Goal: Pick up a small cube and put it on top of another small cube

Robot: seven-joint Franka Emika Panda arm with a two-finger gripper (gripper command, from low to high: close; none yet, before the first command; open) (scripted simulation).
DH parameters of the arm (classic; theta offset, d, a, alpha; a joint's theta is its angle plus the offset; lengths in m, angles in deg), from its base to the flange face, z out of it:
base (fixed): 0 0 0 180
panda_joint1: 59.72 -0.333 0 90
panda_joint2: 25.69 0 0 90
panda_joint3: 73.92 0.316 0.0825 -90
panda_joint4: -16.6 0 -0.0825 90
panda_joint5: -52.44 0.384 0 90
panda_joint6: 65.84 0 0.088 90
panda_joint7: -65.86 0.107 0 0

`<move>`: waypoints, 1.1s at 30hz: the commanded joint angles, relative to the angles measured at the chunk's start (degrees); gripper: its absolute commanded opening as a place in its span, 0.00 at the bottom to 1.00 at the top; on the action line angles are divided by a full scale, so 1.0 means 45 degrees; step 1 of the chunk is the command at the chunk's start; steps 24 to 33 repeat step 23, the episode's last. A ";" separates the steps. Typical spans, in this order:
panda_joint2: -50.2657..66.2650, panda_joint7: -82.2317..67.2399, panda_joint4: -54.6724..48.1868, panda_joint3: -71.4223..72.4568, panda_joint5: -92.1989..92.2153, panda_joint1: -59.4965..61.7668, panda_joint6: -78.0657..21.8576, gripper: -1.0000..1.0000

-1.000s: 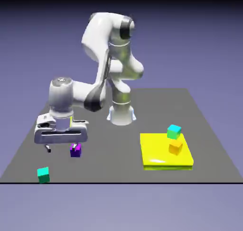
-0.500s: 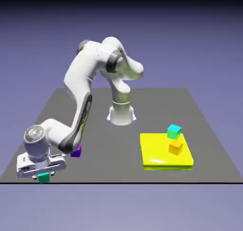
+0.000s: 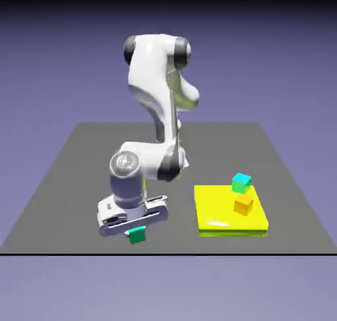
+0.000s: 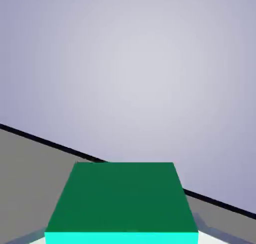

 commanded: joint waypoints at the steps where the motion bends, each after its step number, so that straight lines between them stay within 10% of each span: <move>1: -0.0259 0.0547 0.0246 0.0461 -0.0089 -0.0099 -0.0057 0.00; 19: -0.2187 0.7802 0.4345 0.5796 -0.1613 -0.1722 0.1275 0.00; 20: -0.2187 0.7802 0.4345 0.5795 -0.1613 -0.1722 0.1275 1.00; 33: -0.2884 0.7465 0.3825 0.6050 -0.1118 -0.1526 0.0169 1.00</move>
